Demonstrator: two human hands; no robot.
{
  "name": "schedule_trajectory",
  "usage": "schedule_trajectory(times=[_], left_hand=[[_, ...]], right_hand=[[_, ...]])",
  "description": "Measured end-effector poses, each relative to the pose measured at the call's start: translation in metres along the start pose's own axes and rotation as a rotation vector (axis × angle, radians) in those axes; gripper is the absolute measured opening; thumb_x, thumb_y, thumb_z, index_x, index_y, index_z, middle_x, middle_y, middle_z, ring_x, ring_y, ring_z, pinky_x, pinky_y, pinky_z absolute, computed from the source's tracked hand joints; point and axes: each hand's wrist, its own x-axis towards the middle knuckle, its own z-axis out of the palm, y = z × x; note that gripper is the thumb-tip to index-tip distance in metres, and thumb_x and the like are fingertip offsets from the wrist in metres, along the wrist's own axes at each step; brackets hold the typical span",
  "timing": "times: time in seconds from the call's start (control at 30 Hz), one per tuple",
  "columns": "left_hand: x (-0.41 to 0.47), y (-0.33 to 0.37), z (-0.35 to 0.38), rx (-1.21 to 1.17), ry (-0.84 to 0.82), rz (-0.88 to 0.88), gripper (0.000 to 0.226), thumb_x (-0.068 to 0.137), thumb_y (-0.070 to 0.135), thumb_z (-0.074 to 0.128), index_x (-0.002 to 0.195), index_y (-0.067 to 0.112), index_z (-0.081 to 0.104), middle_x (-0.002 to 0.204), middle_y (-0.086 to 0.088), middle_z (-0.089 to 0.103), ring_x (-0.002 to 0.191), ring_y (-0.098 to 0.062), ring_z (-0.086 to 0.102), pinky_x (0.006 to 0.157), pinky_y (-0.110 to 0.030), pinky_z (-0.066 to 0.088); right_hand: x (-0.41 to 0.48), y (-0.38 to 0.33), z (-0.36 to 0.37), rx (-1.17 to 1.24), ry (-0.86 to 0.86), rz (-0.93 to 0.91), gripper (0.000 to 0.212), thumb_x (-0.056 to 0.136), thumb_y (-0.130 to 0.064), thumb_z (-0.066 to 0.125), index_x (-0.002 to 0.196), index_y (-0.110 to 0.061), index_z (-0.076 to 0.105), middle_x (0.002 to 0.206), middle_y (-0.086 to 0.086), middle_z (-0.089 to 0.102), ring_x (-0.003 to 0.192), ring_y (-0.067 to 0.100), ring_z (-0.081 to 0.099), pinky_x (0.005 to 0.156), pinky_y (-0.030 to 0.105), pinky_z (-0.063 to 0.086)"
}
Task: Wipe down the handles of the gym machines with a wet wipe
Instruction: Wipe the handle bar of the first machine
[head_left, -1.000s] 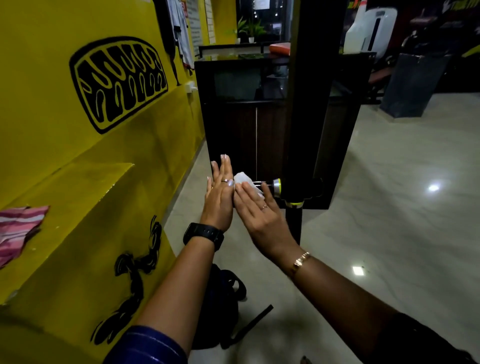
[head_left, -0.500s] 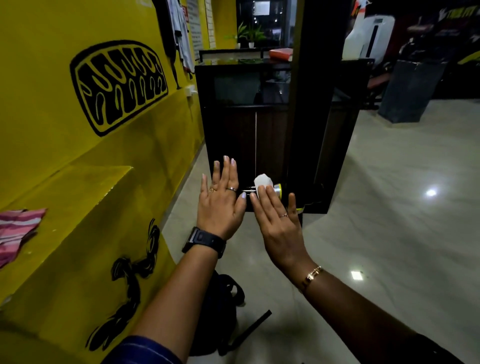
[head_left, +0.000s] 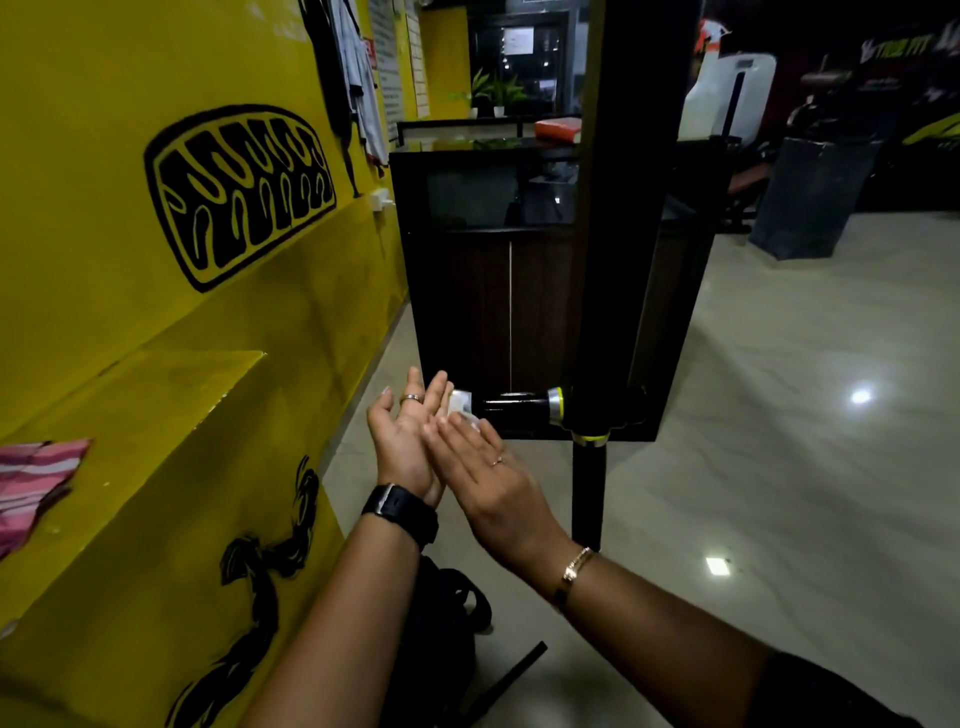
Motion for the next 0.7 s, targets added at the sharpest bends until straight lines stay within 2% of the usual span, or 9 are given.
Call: schedule_trajectory(times=[0.07, 0.23, 0.3, 0.37, 0.43, 0.47, 0.53, 0.6, 0.7], left_hand=[[0.001, 0.0, 0.0, -0.043, 0.006, -0.022, 0.064, 0.099, 0.049, 0.009, 0.154, 0.021, 0.021, 0.15, -0.013, 0.042, 0.138, -0.023, 0.04, 0.098, -0.03, 0.041], [0.002, 0.0, -0.004, -0.087, -0.003, -0.034, 0.065, 0.098, 0.05, 0.012, 0.155, 0.019, 0.022, 0.147, -0.013, 0.045, 0.119, -0.019, 0.055, 0.094, -0.03, 0.045], [0.003, 0.0, -0.008, -0.105, 0.013, -0.049, 0.066, 0.097, 0.052, 0.012, 0.154, 0.02, 0.023, 0.145, -0.014, 0.047, 0.119, -0.022, 0.056, 0.095, -0.033, 0.045], [0.003, 0.001, -0.012, -0.165, 0.034, -0.082, 0.067, 0.096, 0.054, 0.012, 0.154, 0.022, 0.022, 0.143, -0.018, 0.05, 0.127, -0.03, 0.051, 0.103, -0.042, 0.041], [0.004, 0.003, -0.014, -0.228, 0.069, -0.096, 0.066, 0.096, 0.054, 0.014, 0.153, 0.022, 0.021, 0.141, -0.019, 0.052, 0.128, -0.035, 0.05, 0.1, -0.048, 0.041], [0.005, 0.004, -0.015, -0.247, 0.083, -0.099, 0.065, 0.097, 0.054, 0.014, 0.153, 0.022, 0.021, 0.14, -0.019, 0.053, 0.126, -0.035, 0.051, 0.096, -0.048, 0.044], [0.005, 0.005, -0.015, -0.25, 0.102, -0.11, 0.066, 0.097, 0.054, 0.015, 0.154, 0.021, 0.022, 0.139, -0.017, 0.054, 0.118, -0.034, 0.057, 0.088, -0.046, 0.046], [0.005, 0.003, -0.016, -0.256, 0.123, -0.134, 0.067, 0.096, 0.054, 0.017, 0.153, 0.02, 0.025, 0.138, -0.016, 0.054, 0.107, -0.031, 0.06, 0.08, -0.043, 0.046], [0.005, 0.002, -0.019, -0.248, 0.134, -0.149, 0.071, 0.095, 0.055, 0.017, 0.15, 0.014, 0.033, 0.133, -0.017, 0.057, 0.105, -0.03, 0.06, 0.08, -0.04, 0.046]], right_hand=[[0.012, 0.008, 0.004, -0.074, -0.006, 0.008, 0.045, 0.103, -0.006, 0.017, 0.142, 0.0, 0.039, 0.144, 0.02, 0.046, 0.137, 0.03, 0.039, 0.113, 0.045, 0.033], [0.043, 0.013, 0.004, -0.082, 0.006, 0.147, 0.047, 0.095, -0.008, 0.034, 0.14, 0.0, 0.045, 0.132, 0.02, 0.057, 0.125, 0.03, 0.054, 0.11, 0.044, 0.037], [0.031, 0.008, 0.005, -0.048, 0.001, 0.04, 0.044, 0.096, -0.006, 0.036, 0.138, 0.001, 0.046, 0.134, 0.021, 0.055, 0.13, 0.032, 0.049, 0.112, 0.045, 0.034], [0.013, 0.009, 0.005, -0.04, -0.047, -0.128, 0.043, 0.097, -0.005, 0.036, 0.139, 0.0, 0.046, 0.139, 0.019, 0.052, 0.136, 0.03, 0.042, 0.113, 0.047, 0.031], [0.011, 0.016, 0.003, -0.077, -0.072, -0.188, 0.044, 0.097, -0.005, 0.034, 0.139, -0.002, 0.047, 0.139, 0.016, 0.052, 0.137, 0.026, 0.04, 0.114, 0.048, 0.028], [0.017, 0.018, 0.004, -0.095, -0.067, -0.177, 0.044, 0.095, -0.006, 0.035, 0.136, -0.002, 0.05, 0.135, 0.015, 0.056, 0.134, 0.026, 0.044, 0.115, 0.048, 0.027], [0.036, 0.017, 0.004, -0.093, -0.089, -0.138, 0.038, 0.093, -0.011, 0.04, 0.125, -0.001, 0.059, 0.114, 0.014, 0.066, 0.118, 0.029, 0.057, 0.114, 0.046, 0.028], [0.06, 0.012, 0.0, -0.121, -0.201, -0.152, 0.031, 0.093, -0.017, 0.045, 0.115, -0.004, 0.062, 0.094, 0.01, 0.069, 0.099, 0.029, 0.064, 0.109, 0.044, 0.035], [0.08, 0.005, -0.005, -0.187, -0.398, -0.084, 0.028, 0.096, -0.024, 0.042, 0.115, -0.012, 0.059, 0.097, 0.003, 0.069, 0.094, 0.024, 0.063, 0.09, 0.037, 0.044]])
